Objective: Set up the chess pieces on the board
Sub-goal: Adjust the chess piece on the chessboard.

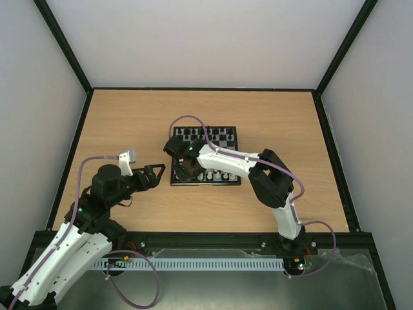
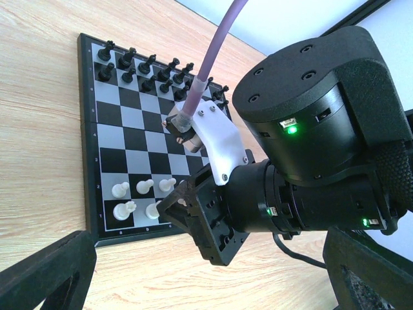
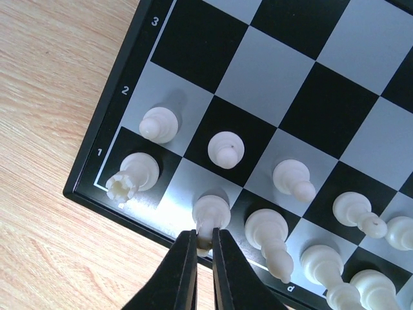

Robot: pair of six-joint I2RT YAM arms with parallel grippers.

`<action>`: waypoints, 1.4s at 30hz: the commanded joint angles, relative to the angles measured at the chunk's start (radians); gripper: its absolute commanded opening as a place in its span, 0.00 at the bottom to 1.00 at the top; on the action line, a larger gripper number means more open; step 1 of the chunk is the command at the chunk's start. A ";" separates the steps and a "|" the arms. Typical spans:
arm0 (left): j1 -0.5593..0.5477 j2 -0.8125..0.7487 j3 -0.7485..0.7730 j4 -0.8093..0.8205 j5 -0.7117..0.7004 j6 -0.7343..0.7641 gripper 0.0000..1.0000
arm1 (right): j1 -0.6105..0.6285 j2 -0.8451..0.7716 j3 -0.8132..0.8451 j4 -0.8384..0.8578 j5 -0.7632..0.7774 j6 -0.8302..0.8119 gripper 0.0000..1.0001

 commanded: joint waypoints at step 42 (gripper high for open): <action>0.006 0.153 0.065 0.136 -0.335 0.026 1.00 | -0.065 -0.484 -0.146 0.025 0.224 -0.005 0.99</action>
